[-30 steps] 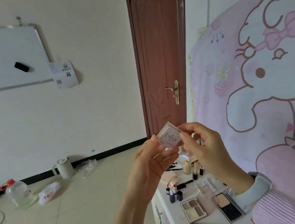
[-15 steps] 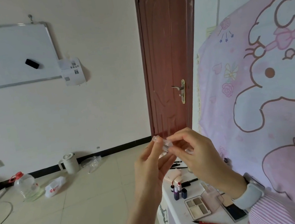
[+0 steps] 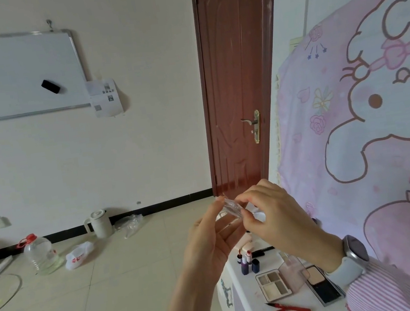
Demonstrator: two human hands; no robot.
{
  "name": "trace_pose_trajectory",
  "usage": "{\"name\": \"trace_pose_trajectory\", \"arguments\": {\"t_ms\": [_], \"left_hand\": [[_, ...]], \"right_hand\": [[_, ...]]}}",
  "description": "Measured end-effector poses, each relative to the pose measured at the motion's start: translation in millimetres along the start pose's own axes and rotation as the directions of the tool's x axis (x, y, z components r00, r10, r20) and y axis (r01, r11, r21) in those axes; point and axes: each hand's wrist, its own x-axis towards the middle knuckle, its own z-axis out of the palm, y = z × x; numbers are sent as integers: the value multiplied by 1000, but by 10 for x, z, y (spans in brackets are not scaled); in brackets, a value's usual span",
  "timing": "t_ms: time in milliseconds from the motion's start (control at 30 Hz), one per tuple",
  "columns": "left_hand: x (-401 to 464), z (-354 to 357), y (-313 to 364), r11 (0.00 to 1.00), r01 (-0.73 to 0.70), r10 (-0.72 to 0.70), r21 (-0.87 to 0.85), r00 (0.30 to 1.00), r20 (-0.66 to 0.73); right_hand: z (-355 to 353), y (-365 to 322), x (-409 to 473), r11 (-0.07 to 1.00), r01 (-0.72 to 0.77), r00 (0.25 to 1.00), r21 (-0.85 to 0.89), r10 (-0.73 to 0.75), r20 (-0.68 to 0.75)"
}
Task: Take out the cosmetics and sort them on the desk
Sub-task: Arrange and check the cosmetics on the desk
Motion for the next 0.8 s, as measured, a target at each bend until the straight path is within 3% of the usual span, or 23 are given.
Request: {"name": "trace_pose_trajectory", "arguments": {"t_ms": [333,533,667,800], "left_hand": [[118,-47,-117,988,151,-153,32,986,66],[222,-150,-208,954,270,-286,129,948,136],[348,-283,-408,906,370,-388,204,920,56],[461,-471,-853,839,497,-494,222,866,-70]], "right_hand": [[35,207,-85,996,-90,989,10,88,120],[-13,424,-110,949,-274,959,158,258,117],[179,657,-315,853,-472,881,221,448,154],[561,944,-810,707,-676,735,209,623,267]]}}
